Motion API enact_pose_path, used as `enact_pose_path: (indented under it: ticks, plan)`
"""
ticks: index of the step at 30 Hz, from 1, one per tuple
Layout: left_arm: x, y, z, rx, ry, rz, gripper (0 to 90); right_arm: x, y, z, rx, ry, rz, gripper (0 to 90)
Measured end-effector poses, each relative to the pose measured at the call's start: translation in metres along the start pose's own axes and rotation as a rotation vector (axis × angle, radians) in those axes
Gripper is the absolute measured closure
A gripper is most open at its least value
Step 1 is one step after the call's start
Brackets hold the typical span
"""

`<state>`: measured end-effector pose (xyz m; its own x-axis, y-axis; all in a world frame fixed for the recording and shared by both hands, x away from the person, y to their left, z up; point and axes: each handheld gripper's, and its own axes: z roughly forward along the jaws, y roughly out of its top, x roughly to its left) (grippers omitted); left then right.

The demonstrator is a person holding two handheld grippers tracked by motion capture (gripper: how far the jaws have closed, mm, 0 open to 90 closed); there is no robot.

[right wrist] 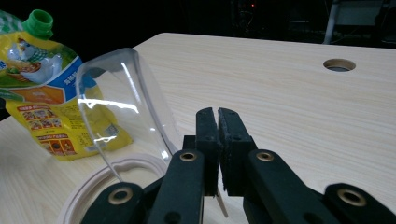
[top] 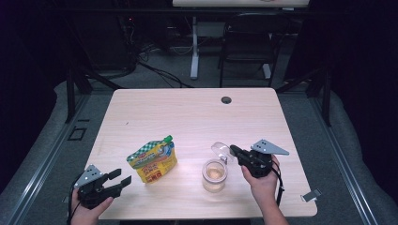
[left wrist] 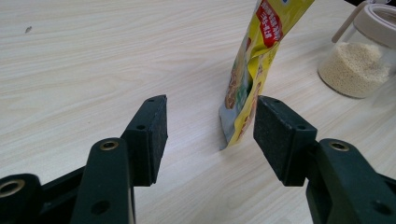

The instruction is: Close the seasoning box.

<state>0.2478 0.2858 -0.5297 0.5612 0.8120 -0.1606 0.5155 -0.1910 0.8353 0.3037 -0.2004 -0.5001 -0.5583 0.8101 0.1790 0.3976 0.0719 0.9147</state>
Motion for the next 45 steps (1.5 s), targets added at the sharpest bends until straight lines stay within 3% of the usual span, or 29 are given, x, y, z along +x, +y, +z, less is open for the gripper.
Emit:
enact_pose_path:
  ticks: [9,22,34,37,41,45]
  plan:
    - [0.002,0.0,0.001,0.001,0.001,-0.003,45.0,0.009,-0.002,-0.002,0.01,0.016,-0.04,86.8]
    - [0.005,0.001,-0.001,-0.009,0.012,-0.007,45.0,0.01,-0.001,-0.007,0.006,0.021,-0.043,83.6]
    - [0.016,-0.001,-0.003,-0.025,0.036,-0.043,44.8,-0.002,0.004,-0.029,0.022,-0.011,-0.059,77.1]
    - [0.018,0.0,-0.003,-0.022,0.046,-0.049,44.8,-0.007,-0.002,-0.037,0.015,-0.018,-0.047,74.5]
    - [0.021,0.001,0.001,-0.026,0.046,-0.06,44.8,-0.016,-0.015,-0.046,0.03,-0.061,-0.026,71.7]
    - [0.024,0.001,0.006,-0.019,0.053,-0.073,44.6,-0.028,-0.025,-0.054,0.048,-0.071,0.022,64.9]
